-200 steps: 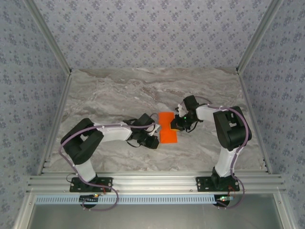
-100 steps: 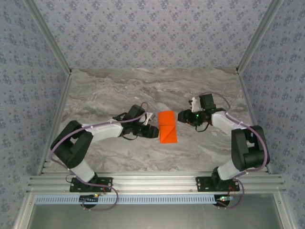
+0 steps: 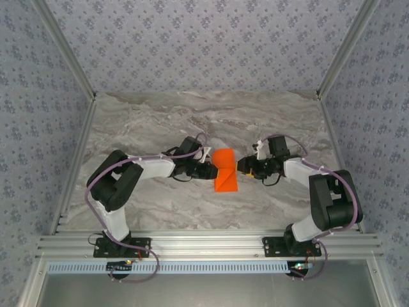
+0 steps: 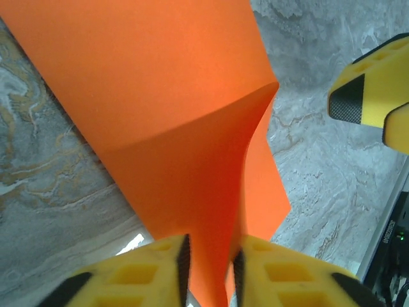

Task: Fold a paper plane with a square sheet of paper (fold left side to right side)
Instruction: Turn over the paper at the center of the table.

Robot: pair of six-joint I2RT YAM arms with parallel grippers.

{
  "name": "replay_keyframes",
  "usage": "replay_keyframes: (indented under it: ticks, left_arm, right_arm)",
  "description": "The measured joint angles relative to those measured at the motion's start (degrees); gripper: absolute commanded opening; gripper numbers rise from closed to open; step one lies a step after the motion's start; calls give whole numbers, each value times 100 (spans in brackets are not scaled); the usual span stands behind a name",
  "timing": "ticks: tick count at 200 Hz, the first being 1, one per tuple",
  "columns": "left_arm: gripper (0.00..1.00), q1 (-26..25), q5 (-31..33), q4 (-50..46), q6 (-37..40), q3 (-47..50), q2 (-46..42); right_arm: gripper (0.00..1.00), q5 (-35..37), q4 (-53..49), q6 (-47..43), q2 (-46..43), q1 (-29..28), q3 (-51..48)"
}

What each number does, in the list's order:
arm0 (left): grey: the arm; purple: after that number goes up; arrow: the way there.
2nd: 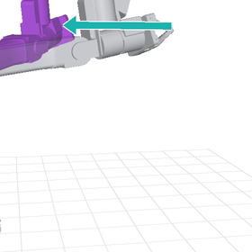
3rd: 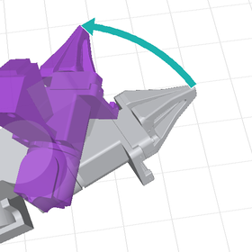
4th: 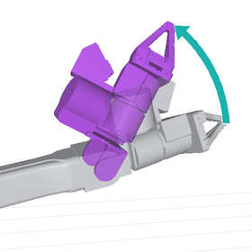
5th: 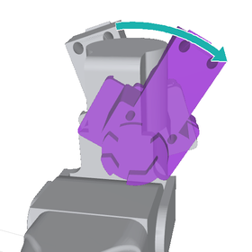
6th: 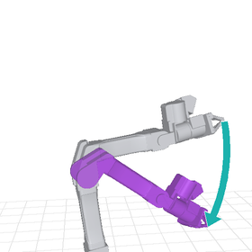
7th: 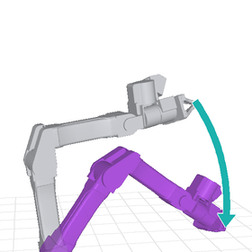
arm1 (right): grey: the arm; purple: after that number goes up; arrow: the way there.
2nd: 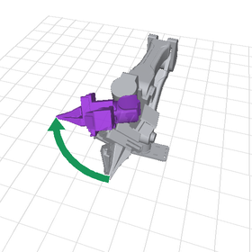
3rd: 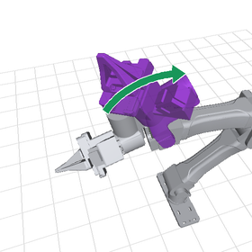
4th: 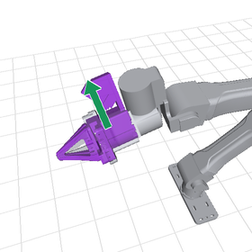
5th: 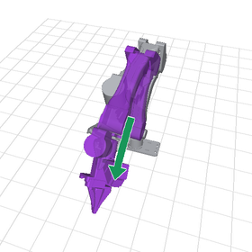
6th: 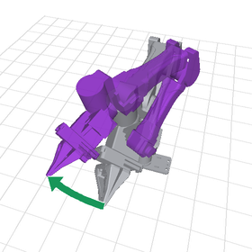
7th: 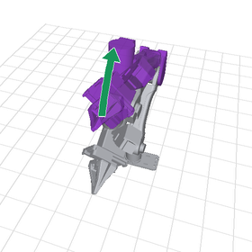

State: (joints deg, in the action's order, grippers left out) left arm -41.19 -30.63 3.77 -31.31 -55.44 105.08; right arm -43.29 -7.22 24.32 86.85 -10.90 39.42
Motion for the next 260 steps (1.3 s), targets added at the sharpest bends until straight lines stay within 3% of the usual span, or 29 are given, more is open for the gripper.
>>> replay_keyframes:
  ticks: [85,101,119,162,218,260]
  left_arm:
    - [15,0,199,-76,81,0,-59]
    - [17,0,219,-98,81,0,-74]
    - [19,2,269,-101,83,7,-87]
    - [46,186,411,-116,55,289,-566]
    - [98,632,525,-22,-393,914,-2173]
    - [98,946,476,540,-1047,1178,-3639]
  right_arm:
    - [53,-219,601,385,951,-525,291]
    - [50,-225,706,457,1106,-623,409]
    - [37,-232,798,531,1255,-713,538]
    - [9,-262,922,645,1300,-767,636]
    - [4,-393,935,640,214,-417,647]
    - [5,-815,1355,1086,-750,-229,1038]
